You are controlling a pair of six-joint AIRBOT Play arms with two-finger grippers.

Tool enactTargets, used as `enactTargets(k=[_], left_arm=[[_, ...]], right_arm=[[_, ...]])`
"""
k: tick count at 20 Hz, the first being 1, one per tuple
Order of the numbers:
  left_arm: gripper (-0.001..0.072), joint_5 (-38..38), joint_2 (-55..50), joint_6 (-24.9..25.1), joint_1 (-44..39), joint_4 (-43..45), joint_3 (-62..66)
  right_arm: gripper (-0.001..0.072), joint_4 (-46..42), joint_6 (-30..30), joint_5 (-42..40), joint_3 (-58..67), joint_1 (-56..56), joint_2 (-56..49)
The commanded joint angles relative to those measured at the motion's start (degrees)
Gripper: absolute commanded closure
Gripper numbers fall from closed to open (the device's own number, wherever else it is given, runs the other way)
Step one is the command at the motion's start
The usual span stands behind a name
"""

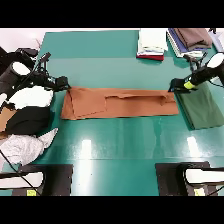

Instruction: Fold the shirts.

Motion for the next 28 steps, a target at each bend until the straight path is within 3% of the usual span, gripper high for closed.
enactTargets(k=[1,4,6,7,8,11,15,18,20,21,22,28], left_arm=[[0.0228,0.37,-2.67,-1.77,-0.02,-0.26,4.15],[0.0230,-4.52,-2.67,-1.62,-0.02,-0.33,7.91],[0.0239,-6.51,-2.67,-1.68,-0.02,-0.55,8.61],[0.0515,-7.23,-2.67,-1.60,-0.04,-1.46,8.59],[0.0676,-7.45,-2.67,-1.16,-0.39,-2.03,8.61],[0.0685,-6.69,-2.75,-1.20,-4.22,-1.97,8.59],[0.0686,-0.28,-2.86,-3.45,-12.17,-1.77,8.59],[0.0686,2.27,-3.78,-4.87,-17.29,-1.73,8.61],[0.0686,4.22,-5.70,-6.47,-20.52,-1.81,8.72],[0.0686,5.95,-7.10,-7.30,-22.18,-2.03,8.81],[0.0686,7.82,-8.46,-7.63,-23.76,-2.32,8.90],[0.0686,7.37,-21.64,-7.65,-29.55,-2.84,19.02]], right_arm=[[0.0248,8.20,-2.43,-2.64,6.58,-2.78,-4.59],[0.0247,11.15,-6.67,0.20,5.66,-7.87,-3.80],[0.0175,11.21,-9.18,2.16,1.07,-12.07,-2.78],[0.0174,11.30,-10.23,2.91,-1.49,-14.21,-2.80],[0.0174,11.30,-11.04,3.15,-4.02,-16.13,-2.86],[0.0176,15.52,-15.28,2.91,-10.03,-20.02,-5.14],[0.0181,18.91,-16.46,1.81,-11.72,-19.54,-10.49],[0.0232,23.32,-18.01,0.90,-11.61,-17.03,-13.31],[0.0450,23.23,-19.06,-0.66,-11.61,-15.13,-13.53],[0.0661,23.19,-19.82,-0.92,-11.56,-14.43,-13.03],[0.0693,23.23,-19.98,-1.27,-11.56,-14.19,-12.00],[0.0694,30.64,-19.96,0.07,-7.65,-13.33,0.81]])
